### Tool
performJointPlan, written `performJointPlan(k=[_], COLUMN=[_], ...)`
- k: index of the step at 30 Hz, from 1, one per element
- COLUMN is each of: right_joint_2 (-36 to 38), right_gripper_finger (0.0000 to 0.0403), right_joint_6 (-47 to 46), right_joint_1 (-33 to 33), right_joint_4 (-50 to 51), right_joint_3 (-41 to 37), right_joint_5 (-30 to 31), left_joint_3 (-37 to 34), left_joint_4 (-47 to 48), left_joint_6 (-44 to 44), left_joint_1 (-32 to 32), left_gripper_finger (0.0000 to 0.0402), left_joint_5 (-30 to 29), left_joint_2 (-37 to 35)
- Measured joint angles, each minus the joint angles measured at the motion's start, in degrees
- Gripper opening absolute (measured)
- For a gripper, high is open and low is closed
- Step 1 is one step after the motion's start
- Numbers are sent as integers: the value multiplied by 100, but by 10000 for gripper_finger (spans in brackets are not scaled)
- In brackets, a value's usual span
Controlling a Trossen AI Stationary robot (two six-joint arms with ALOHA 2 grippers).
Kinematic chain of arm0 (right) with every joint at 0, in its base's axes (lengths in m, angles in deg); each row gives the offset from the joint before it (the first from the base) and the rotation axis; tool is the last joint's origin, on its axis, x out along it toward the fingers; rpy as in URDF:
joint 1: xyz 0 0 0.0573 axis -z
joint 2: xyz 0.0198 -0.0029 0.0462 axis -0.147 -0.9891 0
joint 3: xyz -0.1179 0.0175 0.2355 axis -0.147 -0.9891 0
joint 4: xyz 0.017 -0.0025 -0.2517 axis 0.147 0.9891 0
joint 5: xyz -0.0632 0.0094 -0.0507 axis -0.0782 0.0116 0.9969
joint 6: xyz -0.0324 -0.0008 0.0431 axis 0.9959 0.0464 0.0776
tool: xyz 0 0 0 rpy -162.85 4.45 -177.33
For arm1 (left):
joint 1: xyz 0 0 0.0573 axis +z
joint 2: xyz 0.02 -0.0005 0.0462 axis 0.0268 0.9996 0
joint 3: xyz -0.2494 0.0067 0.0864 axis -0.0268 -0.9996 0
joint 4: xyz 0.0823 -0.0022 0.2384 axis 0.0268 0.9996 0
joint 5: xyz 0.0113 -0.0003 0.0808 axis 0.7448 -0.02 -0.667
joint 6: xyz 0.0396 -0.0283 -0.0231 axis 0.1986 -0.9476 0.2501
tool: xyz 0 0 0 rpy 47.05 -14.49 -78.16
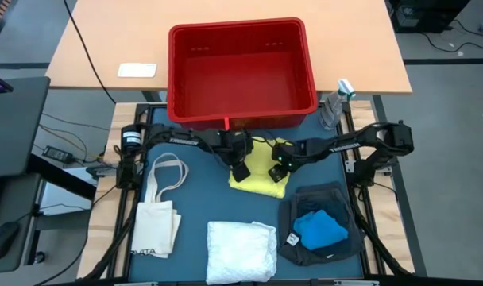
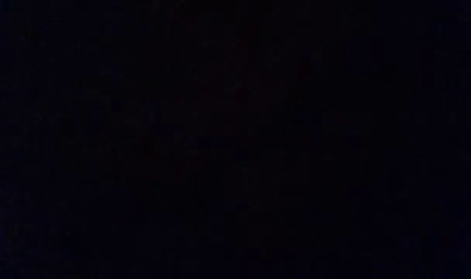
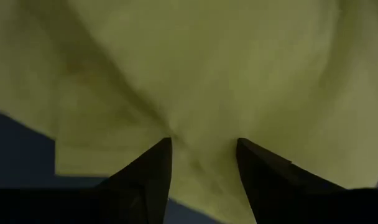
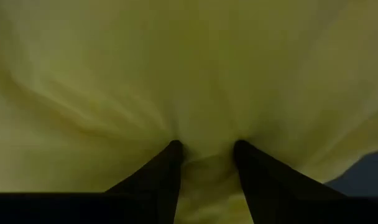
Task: Fold Laundry from Bin
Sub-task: Fold the yellow shirt, then stack the folded white shirt on the folded yellow shirt
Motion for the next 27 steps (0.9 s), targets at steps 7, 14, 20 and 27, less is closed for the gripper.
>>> performJointPlan(k=[7,14,20,27], right_joint_2=[394,1416,2014,2175], right_gripper_finger=[164,169,214,301], right_joint_6=[-348,-1242,-1837,-2604], right_joint_1=[-488,-739,-593,-588], right_joint_4=[239,569,966,904], right_joint_3=[76,491,227,-416], right_joint_5=[105,711,867,811], left_joint_3=[1,12,-280,-1661], left_joint_4=[226,469,261,-1927], left_joint_6=[-388,-1293,-1753,-2865], left_joint_1=[-151,-468,-156,248], left_gripper_finger=[185,185,210,284], left_joint_5=[337,352,108,579], left_joint_2=[-170,-674,-941,-916])
